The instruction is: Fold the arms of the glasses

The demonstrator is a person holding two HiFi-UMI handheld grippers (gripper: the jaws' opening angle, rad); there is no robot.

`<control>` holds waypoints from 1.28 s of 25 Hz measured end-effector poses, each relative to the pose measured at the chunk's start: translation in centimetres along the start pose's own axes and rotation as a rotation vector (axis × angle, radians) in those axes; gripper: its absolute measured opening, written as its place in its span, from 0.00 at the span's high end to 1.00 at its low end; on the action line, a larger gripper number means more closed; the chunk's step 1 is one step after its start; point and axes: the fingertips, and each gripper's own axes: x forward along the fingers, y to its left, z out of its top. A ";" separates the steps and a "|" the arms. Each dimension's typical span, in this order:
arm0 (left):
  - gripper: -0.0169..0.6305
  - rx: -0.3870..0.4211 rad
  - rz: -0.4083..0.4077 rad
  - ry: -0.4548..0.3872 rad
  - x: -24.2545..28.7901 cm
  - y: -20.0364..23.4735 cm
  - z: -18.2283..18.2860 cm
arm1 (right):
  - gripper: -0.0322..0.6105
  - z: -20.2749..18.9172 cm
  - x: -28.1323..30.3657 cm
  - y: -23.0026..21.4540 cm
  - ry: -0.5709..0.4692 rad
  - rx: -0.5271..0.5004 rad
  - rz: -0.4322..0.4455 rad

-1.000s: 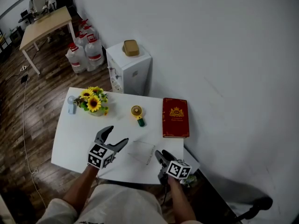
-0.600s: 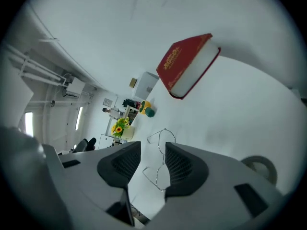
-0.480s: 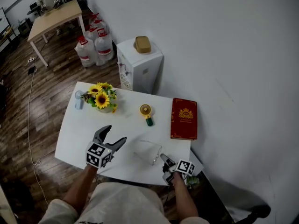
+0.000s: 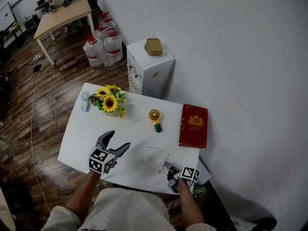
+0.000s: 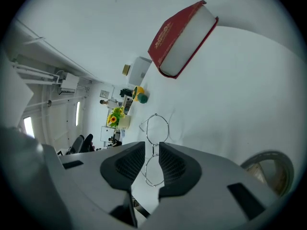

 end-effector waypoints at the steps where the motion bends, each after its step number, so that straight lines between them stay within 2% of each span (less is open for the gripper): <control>1: 0.40 0.000 -0.001 0.001 0.0 0.0 0.0 | 0.81 -0.1 0.2 0.0 0.005 0.002 -0.001; 5: 0.40 -0.005 0.000 0.002 0.0 0.3 -0.1 | 0.83 -0.6 0.7 0.0 0.025 0.033 -0.003; 8: 0.40 -0.012 0.001 0.001 0.0 0.4 -0.2 | 0.91 -0.6 0.9 0.0 0.029 0.026 0.001; 10: 0.40 -0.014 0.001 0.001 0.0 0.4 -0.3 | 0.92 -0.5 1.0 0.2 0.030 0.019 0.006; 17: 0.40 -0.016 -0.006 0.007 0.0 0.4 -0.5 | 0.93 -0.7 1.0 0.9 0.047 -0.025 0.005; 22: 0.40 -0.016 -0.019 0.006 0.2 0.1 -0.7 | 0.93 -0.9 0.6 1.5 0.046 -0.010 0.021; 26: 0.40 -0.015 -0.028 0.008 0.3 0.0 -0.8 | 0.93 -0.3 0.2 1.9 0.017 -0.035 0.039; 30: 0.40 -0.014 -0.038 0.007 0.2 -0.1 -0.8 | 0.94 0.0 -0.5 2.7 -0.018 0.004 0.049; 32: 0.40 -0.014 -0.044 0.007 0.3 -0.3 -0.9 | 0.94 0.4 -0.8 3.1 -0.033 -0.018 0.059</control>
